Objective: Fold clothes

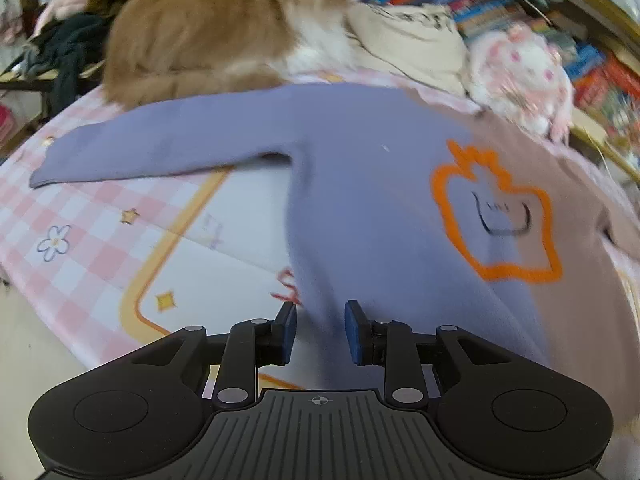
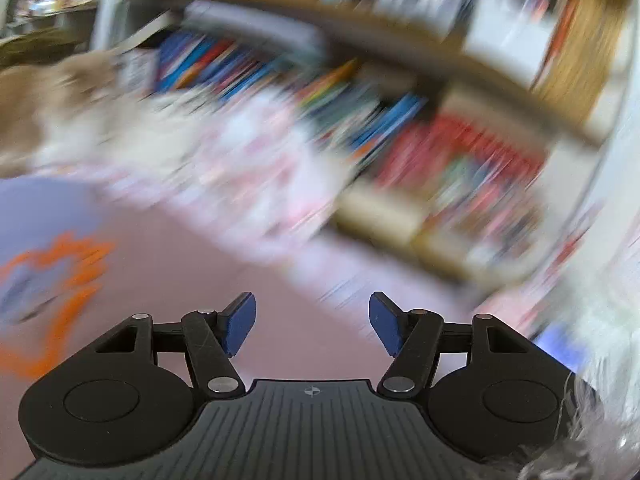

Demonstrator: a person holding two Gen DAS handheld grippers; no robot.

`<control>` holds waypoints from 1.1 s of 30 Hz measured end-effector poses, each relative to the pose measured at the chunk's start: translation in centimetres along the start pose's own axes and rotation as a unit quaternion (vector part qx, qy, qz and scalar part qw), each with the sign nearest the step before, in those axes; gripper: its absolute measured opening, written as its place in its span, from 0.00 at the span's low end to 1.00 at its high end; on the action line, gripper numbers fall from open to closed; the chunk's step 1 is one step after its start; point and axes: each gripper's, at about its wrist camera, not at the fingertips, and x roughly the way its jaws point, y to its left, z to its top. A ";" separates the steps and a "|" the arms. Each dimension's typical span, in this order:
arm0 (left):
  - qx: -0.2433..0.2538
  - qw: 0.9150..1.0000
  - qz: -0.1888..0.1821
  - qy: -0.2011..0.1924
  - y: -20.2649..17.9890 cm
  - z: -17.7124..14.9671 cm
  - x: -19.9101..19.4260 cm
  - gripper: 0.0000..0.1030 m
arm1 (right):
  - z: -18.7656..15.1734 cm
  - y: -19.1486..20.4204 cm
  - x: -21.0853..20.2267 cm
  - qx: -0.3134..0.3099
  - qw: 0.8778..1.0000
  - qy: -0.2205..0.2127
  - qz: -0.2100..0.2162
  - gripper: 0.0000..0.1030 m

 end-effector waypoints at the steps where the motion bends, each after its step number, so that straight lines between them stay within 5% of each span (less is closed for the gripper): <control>1: -0.010 1.000 0.002 -0.003 0.4 0.3 0.0 0.26 | -0.8 0.3 0.1 0.018 0.999 0.023 0.025 0.56; 6: -0.045 0.999 0.002 -0.001 1.5 1.5 1.1 0.26 | -4.4 1.2 -0.1 0.122 0.980 0.116 0.106 0.41; 11: -0.034 0.999 0.016 -0.003 0.9 1.9 2.0 0.25 | -6.2 2.7 -0.5 0.139 0.971 0.149 0.123 0.28; 13: -0.027 0.999 0.021 -0.002 0.5 2.0 2.2 0.19 | -6.3 3.2 -0.3 0.132 0.974 0.144 0.118 0.18; 14: -0.024 0.999 0.023 -0.003 0.4 2.0 2.3 0.06 | -6.2 3.4 -0.2 0.127 0.974 0.141 0.120 0.11; 28: -0.076 0.995 0.057 -0.020 3.6 1.6 1.6 0.05 | -2.6 10.8 3.9 -0.048 0.988 0.062 0.135 0.09; 33: -0.055 0.997 0.058 -0.018 3.4 2.2 2.0 0.05 | -3.2 8.5 3.1 0.037 0.984 0.100 0.141 0.09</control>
